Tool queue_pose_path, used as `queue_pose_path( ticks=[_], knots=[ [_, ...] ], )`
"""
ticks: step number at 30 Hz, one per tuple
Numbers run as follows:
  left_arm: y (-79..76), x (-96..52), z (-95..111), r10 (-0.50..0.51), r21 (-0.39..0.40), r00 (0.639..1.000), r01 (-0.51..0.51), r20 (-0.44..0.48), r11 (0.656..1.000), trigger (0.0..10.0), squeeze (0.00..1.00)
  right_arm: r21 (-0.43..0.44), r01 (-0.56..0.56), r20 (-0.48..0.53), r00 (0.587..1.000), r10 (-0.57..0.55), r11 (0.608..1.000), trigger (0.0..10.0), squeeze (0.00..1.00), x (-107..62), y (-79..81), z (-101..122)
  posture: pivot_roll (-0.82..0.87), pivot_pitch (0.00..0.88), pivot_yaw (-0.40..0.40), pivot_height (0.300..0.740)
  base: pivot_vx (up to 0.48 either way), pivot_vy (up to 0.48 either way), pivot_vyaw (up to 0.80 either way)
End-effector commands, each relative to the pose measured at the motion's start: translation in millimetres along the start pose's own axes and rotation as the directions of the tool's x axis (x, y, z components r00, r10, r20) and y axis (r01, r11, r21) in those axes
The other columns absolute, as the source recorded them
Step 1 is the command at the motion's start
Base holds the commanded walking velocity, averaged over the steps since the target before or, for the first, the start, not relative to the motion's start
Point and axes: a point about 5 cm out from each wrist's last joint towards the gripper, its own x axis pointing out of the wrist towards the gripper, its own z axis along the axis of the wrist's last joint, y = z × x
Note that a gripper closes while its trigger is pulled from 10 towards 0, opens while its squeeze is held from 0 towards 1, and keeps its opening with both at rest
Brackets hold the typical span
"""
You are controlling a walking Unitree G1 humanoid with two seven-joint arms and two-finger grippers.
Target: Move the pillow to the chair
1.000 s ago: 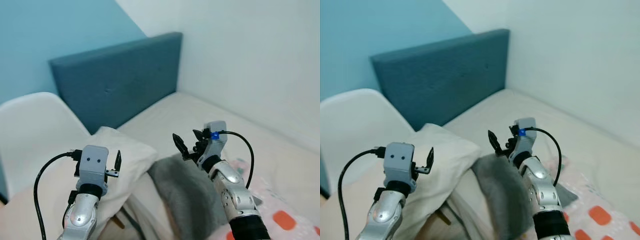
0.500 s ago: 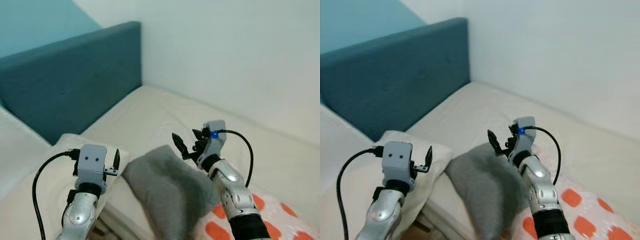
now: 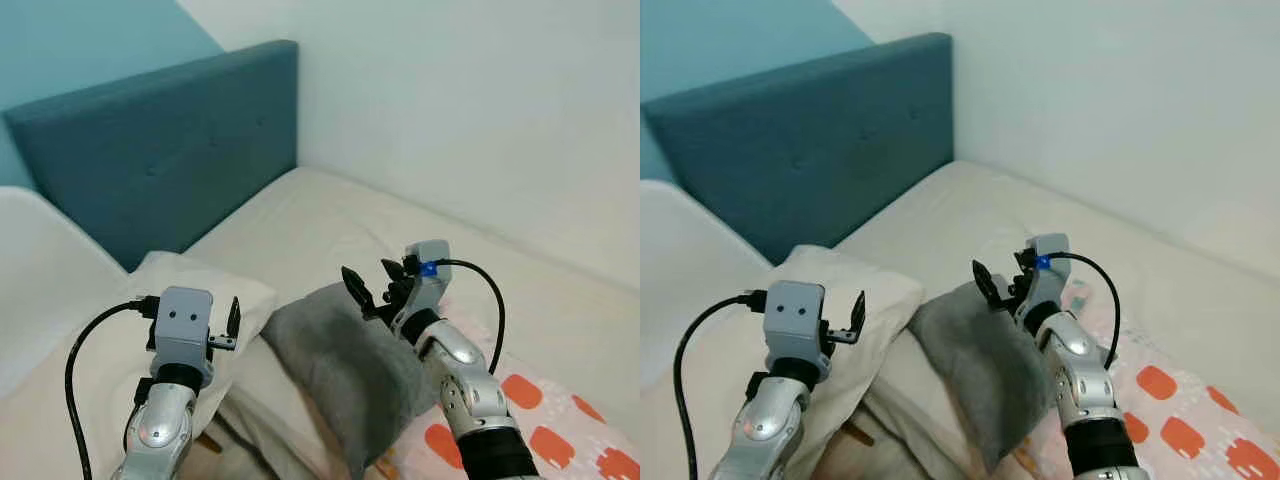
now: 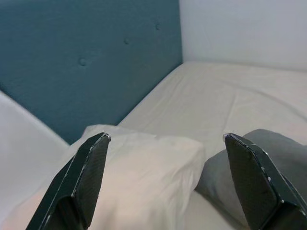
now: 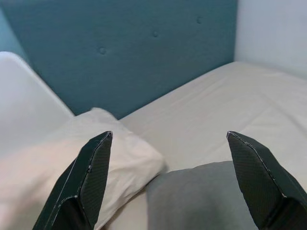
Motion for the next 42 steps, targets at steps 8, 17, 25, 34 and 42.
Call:
queue_pose_path(
  ticks=[8, 17, 25, 34, 42],
  knots=[
    [0.0, -0.1, -5, 0.001, -0.001, 1.0, -0.001, -0.029, 1.0, 10.0, 0.0, 0.012, 0.015, -0.007, 1.0, -0.015, 1.0, 10.0, 0.0, 0.5, -4.1, 1, 0.07, 0.0, -0.052, 0.74, -0.404, 0.0, 0.0],
    [-0.1, 0.5, -5, 0.002, 0.007, 0.999, -0.002, -0.034, 1.0, 10.0, 0.0, 0.014, 0.019, -0.006, 1.0, -0.019, 1.0, 10.0, 0.0, 0.7, -4.8, 1, 0.07, 0.0, -0.052, 0.74, -0.213, 0.0, 0.0],
    [-0.7, 1.0, -6, -0.005, 0.009, 0.999, 0.005, -0.04, 1.0, 10.0, 0.0, -0.011, 0.035, -0.031, 0.999, -0.035, 0.999, 10.0, 0.0, 1.4, -5.6, 0, 0.08, 0.0, -0.053, 0.74, 0.0, 0.0, -0.19],
    [-1.6, 1.9, -6, -0.019, -0.016, 0.999, 0.019, -0.051, 1.0, 10.0, 0.0, 0.072, 0.085, -0.057, 0.995, -0.081, 0.994, 10.0, 0.0, 1.7, -12.4, -4, 0.07, 0.0, -0.053, 0.74, 0.0, 0.0, -0.76],
    [6.3, 2.5, -9, 0.04, -0.073, 0.997, -0.046, -0.071, 0.996, 10.0, 0.0, 0.101, 0.06, -0.127, 0.991, -0.047, 0.993, 10.0, 0.0, 5.1, -13.1, -9, 0.07, 0.0, -0.058, 0.74, 0.12, 0.0, -0.21]
  ],
)
